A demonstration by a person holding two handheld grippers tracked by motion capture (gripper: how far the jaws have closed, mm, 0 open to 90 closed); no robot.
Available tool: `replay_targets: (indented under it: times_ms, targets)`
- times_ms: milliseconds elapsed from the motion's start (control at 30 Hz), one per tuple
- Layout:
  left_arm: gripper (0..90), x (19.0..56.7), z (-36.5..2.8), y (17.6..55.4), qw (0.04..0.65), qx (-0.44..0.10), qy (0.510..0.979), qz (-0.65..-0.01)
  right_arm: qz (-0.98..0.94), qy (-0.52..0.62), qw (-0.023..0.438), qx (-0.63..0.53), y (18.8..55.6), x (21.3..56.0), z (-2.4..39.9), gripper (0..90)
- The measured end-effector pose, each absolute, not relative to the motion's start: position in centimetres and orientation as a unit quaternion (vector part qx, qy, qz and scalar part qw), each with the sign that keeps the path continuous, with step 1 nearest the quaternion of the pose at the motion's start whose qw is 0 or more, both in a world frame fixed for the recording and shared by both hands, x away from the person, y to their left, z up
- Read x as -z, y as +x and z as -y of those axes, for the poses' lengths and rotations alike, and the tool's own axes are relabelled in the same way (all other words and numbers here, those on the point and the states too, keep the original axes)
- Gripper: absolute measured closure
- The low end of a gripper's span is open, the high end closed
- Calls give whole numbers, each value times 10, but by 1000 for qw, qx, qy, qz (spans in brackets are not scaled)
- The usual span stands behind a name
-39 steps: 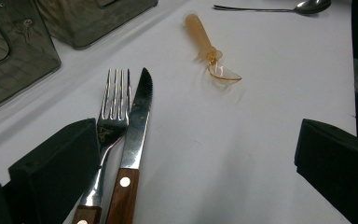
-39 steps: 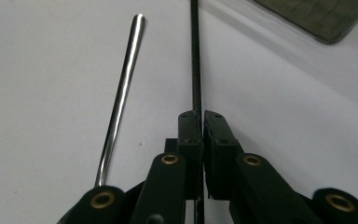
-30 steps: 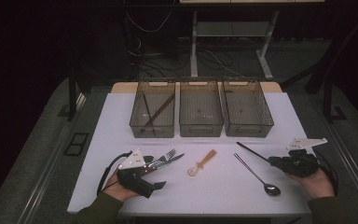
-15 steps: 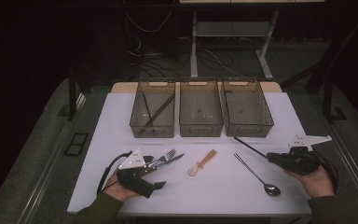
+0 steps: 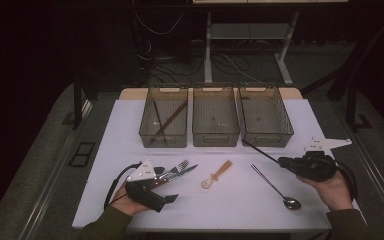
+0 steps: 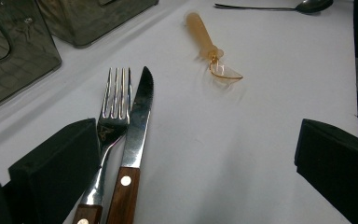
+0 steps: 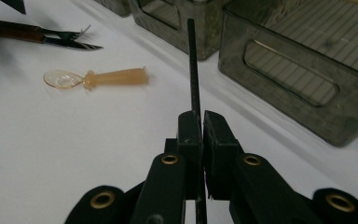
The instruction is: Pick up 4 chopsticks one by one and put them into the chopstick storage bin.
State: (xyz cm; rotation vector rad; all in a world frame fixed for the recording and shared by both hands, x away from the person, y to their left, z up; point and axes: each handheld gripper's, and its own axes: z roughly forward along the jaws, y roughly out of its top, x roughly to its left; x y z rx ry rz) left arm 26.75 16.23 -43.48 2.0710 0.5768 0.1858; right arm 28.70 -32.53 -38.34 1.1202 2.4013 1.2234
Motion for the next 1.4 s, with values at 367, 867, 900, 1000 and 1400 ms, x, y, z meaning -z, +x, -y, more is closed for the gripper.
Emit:
replay_targets:
  times_ms: [367, 867, 900, 1000, 1400]
  targets:
    - [0, 435, -162, 267, 474, -75, 845, -237, -815, 371, 110, -432, 293, 371, 308, 863]
    - [0, 435, -161, 268, 474, -72, 846, -233, -819, 354, 106, -439, 311, 361, 275, 862]
    - [0, 435, -161, 268, 474, -73, 846, -232, -819, 351, 106, -441, 313, 360, 272, 863]
    - [0, 435, -161, 268, 475, -74, 845, -235, -820, 349, 105, -441, 316, 358, 265, 863]
    - [0, 435, -162, 268, 474, -75, 846, -232, -826, 345, 104, -434, 336, 353, 229, 862]
